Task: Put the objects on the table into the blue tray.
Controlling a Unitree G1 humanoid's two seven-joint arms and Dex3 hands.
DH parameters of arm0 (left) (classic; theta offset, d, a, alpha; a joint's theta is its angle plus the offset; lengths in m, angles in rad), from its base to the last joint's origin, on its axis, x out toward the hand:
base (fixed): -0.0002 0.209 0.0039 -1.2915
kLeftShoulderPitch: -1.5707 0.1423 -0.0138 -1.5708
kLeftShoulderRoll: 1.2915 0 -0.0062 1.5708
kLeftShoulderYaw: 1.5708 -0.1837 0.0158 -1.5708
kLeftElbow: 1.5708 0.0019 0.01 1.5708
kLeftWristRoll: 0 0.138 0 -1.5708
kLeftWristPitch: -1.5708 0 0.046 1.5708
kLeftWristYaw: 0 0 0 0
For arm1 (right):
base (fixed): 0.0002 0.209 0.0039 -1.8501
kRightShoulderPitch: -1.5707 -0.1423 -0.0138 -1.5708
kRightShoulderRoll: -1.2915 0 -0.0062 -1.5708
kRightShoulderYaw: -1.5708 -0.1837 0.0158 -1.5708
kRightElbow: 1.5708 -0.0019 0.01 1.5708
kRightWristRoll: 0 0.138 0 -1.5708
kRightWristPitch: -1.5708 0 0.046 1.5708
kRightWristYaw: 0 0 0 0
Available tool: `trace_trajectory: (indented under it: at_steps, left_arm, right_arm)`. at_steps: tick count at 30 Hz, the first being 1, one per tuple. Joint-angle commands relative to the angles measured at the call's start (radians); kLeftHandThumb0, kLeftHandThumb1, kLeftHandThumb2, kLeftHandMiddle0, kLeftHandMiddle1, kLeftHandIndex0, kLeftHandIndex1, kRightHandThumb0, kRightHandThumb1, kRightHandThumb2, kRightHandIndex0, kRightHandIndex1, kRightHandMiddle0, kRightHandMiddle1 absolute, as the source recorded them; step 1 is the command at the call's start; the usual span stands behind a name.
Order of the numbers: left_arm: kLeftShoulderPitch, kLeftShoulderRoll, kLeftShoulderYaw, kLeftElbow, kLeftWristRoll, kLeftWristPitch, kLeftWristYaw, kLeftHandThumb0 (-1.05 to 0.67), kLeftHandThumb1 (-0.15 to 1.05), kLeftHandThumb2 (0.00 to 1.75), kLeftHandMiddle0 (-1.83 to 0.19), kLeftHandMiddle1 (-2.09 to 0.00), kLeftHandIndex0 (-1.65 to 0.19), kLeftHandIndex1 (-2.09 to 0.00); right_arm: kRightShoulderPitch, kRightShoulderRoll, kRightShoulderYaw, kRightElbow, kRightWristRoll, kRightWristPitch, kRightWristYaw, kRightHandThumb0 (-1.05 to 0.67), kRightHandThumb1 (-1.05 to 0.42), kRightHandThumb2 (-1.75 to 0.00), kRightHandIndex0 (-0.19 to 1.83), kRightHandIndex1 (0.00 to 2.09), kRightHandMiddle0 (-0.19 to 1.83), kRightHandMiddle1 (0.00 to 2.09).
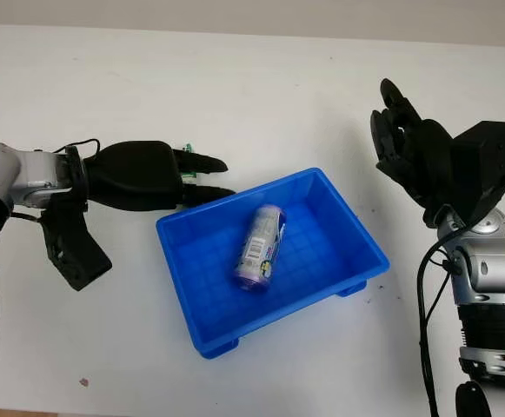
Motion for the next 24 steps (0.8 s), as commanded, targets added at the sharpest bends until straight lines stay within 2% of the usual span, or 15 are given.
trace_trajectory:
  at_steps: [1,2,4,5,6,8,11,13,14,16,17,19,20,22,24]
  left_arm:
    - [-0.039,-0.005,-0.068,0.028,0.055,0.033,0.111,0.0,1.05,0.32,-0.2,-0.62,-0.06,-0.84]
    - [-0.045,-0.012,-0.101,0.041,0.086,0.063,0.176,-0.02,1.05,0.31,-0.18,-0.82,-0.02,-1.04]
    - [-0.056,-0.024,-0.15,0.074,0.123,0.105,0.268,-0.08,1.05,0.22,-0.16,-1.14,-0.01,-1.27]
    - [-0.06,-0.029,-0.168,0.092,0.129,0.119,0.298,-0.12,1.04,0.15,-0.19,-1.59,-0.05,-1.44]
    - [-0.065,-0.034,-0.18,0.111,0.128,0.126,0.317,-0.13,1.05,0.12,-0.27,-1.83,-0.05,-1.61]
    - [-0.072,-0.041,-0.204,0.141,0.126,0.153,0.351,-0.13,1.05,0.09,-0.52,-2.04,-0.04,-1.92]
    - [-0.075,-0.046,-0.22,0.18,0.112,0.207,0.378,-0.1,1.04,0.07,-0.76,-2.09,-0.11,-2.06]
    - [-0.08,-0.046,-0.222,0.198,0.098,0.242,0.379,-0.11,1.04,0.06,-0.6,-2.09,-0.07,-1.94]
    - [-0.081,-0.045,-0.219,0.207,0.09,0.263,0.384,-0.11,1.04,0.06,-0.58,-2.09,-0.06,-1.88]
    - [-0.091,-0.044,-0.206,0.235,0.065,0.305,0.363,-0.1,1.05,0.09,-0.64,-2.09,-0.02,-1.97]
    - [-0.098,-0.043,-0.197,0.25,0.048,0.329,0.329,-0.1,1.05,0.11,-0.51,-2.09,0.0,-1.96]
    - [-0.114,-0.039,-0.183,0.271,0.016,0.373,0.276,-0.09,1.05,0.1,-0.24,-2.08,-0.01,-1.76]
    - [-0.123,-0.038,-0.183,0.279,0.011,0.407,0.275,-0.1,1.05,0.1,-0.18,-2.09,-0.03,-1.73]
    - [-0.142,-0.037,-0.17,0.301,-0.016,0.45,0.253,-0.1,1.05,0.11,-0.23,-2.09,0.0,-2.02]
    - [-0.159,-0.036,-0.14,0.326,-0.071,0.467,0.206,-0.1,1.05,0.11,-0.22,-2.09,-0.01,-2.07]
  right_arm:
    - [0.012,0.002,-0.01,-0.03,0.006,0.005,-0.005,-0.64,-1.05,-0.7,-0.18,0.05,-0.15,0.05]
    - [0.013,0.001,-0.01,-0.031,0.007,0.005,-0.004,-0.64,-1.05,-0.7,-0.18,0.05,-0.16,0.05]
    - [0.017,-0.001,-0.009,-0.038,0.007,0.013,-0.005,-0.64,-1.05,-0.7,-0.18,0.05,-0.16,0.05]
    - [0.016,-0.001,-0.009,-0.038,0.007,0.013,-0.006,-0.64,-1.05,-0.7,-0.18,0.05,-0.16,0.05]
    - [0.016,0.0,-0.01,-0.039,0.009,0.016,-0.007,-0.64,-1.05,-0.7,-0.17,0.05,-0.16,0.05]
    - [0.017,0.005,-0.014,-0.041,0.013,0.022,-0.012,-0.63,-1.05,-0.7,-0.17,0.05,-0.16,0.05]
    - [0.02,0.009,-0.014,-0.047,0.016,0.024,-0.016,-0.63,-1.05,-0.69,-0.17,0.05,-0.15,0.06]
    - [0.016,0.009,-0.013,-0.041,0.016,0.022,-0.014,-0.63,-1.05,-0.68,-0.17,0.05,-0.16,0.05]
    - [0.015,0.007,-0.011,-0.038,0.015,0.02,-0.011,-0.63,-1.05,-0.68,-0.17,0.05,-0.16,0.05]
    - [0.015,0.005,-0.008,-0.034,0.011,0.013,-0.008,-0.63,-1.05,-0.68,-0.17,0.05,-0.16,0.05]
    - [0.016,0.005,-0.007,-0.032,0.009,0.009,-0.007,-0.63,-1.05,-0.68,-0.17,0.05,-0.16,0.05]
    - [0.016,0.008,-0.009,-0.032,0.011,0.006,-0.007,-0.62,-1.05,-0.68,-0.16,0.06,-0.16,0.05]
    - [0.015,0.01,-0.011,-0.031,0.013,0.004,-0.006,-0.62,-1.05,-0.68,-0.16,0.06,-0.16,0.05]
    - [0.016,0.01,-0.012,-0.03,0.015,0.003,-0.005,-0.62,-1.05,-0.67,-0.16,0.06,-0.16,0.05]
    - [0.017,0.008,-0.011,-0.029,0.015,0.0,-0.001,-0.62,-1.05,-0.67,-0.16,0.06,-0.15,0.06]
